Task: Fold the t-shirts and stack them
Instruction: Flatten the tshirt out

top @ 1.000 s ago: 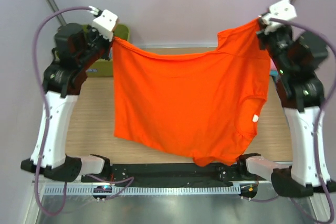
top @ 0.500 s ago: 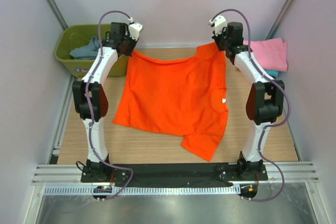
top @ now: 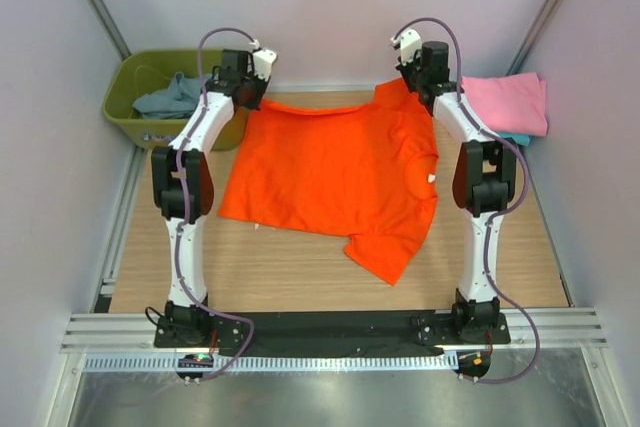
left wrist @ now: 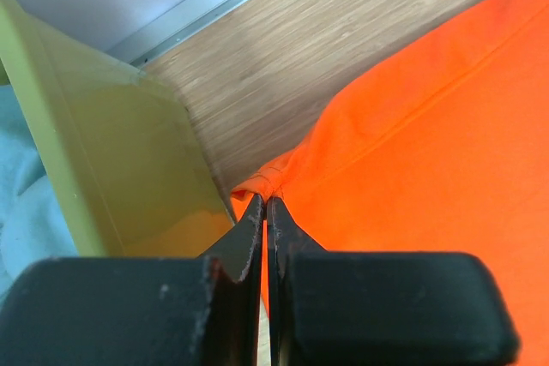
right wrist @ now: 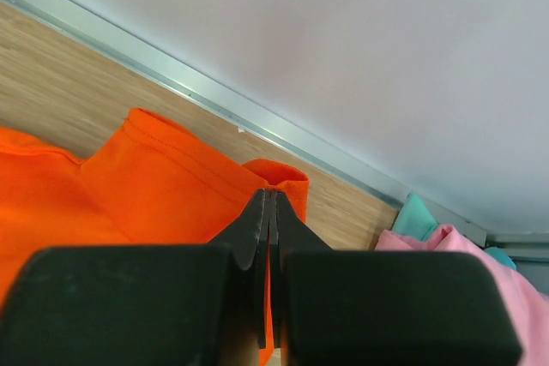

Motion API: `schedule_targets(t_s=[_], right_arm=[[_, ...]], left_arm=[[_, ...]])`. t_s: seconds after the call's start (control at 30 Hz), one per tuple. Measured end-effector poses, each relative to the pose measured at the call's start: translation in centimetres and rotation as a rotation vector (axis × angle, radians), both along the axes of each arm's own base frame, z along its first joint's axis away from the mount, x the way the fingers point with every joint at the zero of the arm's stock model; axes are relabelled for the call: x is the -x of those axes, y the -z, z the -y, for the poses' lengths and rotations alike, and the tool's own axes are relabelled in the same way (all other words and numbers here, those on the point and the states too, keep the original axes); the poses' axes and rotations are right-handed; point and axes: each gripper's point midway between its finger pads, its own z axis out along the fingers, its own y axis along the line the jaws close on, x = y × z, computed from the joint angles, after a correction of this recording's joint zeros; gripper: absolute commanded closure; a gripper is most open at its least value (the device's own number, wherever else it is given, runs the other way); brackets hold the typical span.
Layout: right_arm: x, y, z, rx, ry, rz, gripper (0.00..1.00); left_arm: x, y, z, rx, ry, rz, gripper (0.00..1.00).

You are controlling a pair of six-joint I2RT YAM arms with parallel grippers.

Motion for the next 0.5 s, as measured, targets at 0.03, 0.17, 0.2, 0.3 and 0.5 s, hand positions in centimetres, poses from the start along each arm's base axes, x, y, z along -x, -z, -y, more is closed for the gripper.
schedule_targets(t_s=[0.03, 0.17, 0.2, 0.3, 0.5], right_arm=[[-0.2, 0.0, 0.0, 0.0, 0.0, 0.002, 0.99], [-0.3, 0.3, 0.0, 0.002, 0.005, -0.002, 0.99], [-0.3, 0.3, 0.1, 0.002, 0.005, -0.002, 0.99], [0.3, 0.5, 0.2, 0.002, 0.008, -0.006, 0.99], [4.1, -2.1, 1.3, -0.051, 0.05, -0.034, 0.99]], left_arm=[[-0.1, 0.0, 0.0, 0.003, -0.003, 0.004, 1.0], [-0.3, 0.0, 0.1, 0.014, -0.014, 0.011, 1.0], [-0.3, 0.0, 0.1, 0.015, -0.014, 0.017, 1.0], [0.3, 0.2, 0.3, 0.014, -0.008, 0.012, 1.0], [3.7, -0.7, 0.7, 0.005, 0.012, -0.021, 1.0]])
